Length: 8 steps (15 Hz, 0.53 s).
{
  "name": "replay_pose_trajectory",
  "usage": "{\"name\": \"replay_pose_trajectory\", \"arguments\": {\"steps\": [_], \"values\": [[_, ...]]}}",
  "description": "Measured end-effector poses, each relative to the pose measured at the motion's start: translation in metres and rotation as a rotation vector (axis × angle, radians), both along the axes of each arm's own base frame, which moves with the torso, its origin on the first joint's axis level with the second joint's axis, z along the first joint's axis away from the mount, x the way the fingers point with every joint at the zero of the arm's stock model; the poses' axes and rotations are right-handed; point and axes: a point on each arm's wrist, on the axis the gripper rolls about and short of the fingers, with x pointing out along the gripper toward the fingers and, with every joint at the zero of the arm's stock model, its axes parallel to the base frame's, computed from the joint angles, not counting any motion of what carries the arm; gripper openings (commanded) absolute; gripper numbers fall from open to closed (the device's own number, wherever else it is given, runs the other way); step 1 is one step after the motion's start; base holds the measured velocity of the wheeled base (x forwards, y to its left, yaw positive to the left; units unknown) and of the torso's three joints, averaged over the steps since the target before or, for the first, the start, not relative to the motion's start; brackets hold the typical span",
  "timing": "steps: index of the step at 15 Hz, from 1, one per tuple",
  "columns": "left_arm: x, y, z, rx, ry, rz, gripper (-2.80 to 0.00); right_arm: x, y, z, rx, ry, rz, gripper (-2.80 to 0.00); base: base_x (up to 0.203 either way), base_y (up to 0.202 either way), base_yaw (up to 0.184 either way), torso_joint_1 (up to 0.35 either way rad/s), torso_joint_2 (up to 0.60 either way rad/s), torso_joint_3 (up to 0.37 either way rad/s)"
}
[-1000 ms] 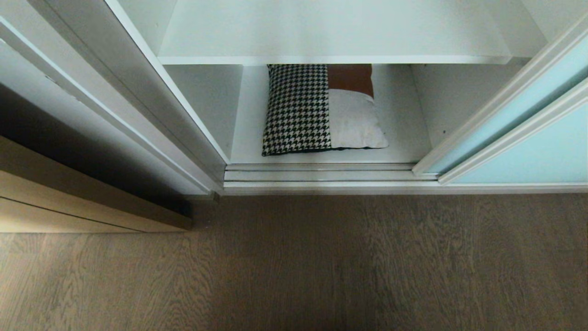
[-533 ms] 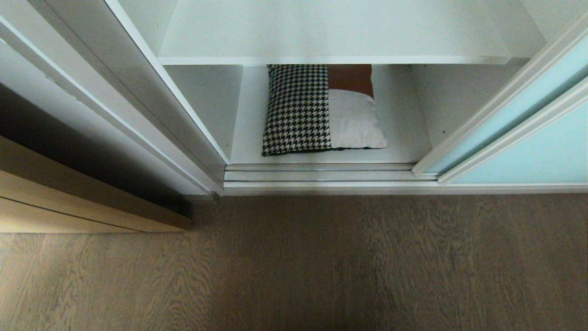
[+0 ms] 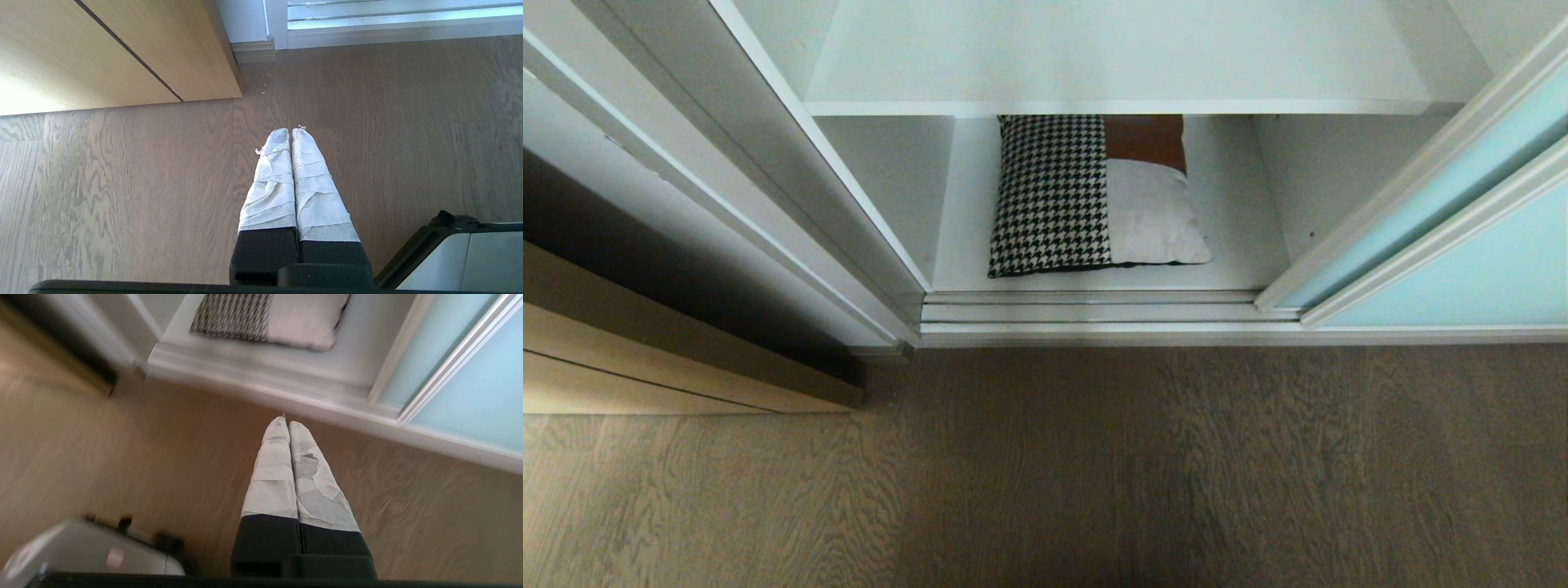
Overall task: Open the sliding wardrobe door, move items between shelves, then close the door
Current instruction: Open the door
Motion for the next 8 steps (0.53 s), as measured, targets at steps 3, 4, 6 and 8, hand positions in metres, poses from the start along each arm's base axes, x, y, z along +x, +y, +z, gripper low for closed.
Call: {"name": "replay_pose_trajectory", "arguments": {"steps": [3,4,6,8], "values": [[0.0,0.0,0.0,0.0,0.0,0.001,-2.8,0.001,-0.001,-0.041,-0.005,0.038,-0.015,-2.8,0.0,0.0,0.0,0.0,0.0,0.0],[0.0,0.0,0.0,-0.001,0.0,0.001,-2.8,0.0,-0.001,-0.054,-0.005,0.047,-0.029,-2.8,0.0,0.0,0.0,0.0,0.0,0.0],[0.0,0.0,0.0,-0.001,0.0,0.0,-2.8,-0.006,-0.001,-0.075,-0.001,0.069,-0.046,-2.8,0.0,0.0,0.0,0.0,0.0,0.0],[0.0,0.0,0.0,-0.001,0.0,0.0,-2.8,-0.012,-0.001,-0.089,0.057,0.162,-0.052,-2.8,0.0,0.0,0.0,0.0,0.0,0.0]]}}
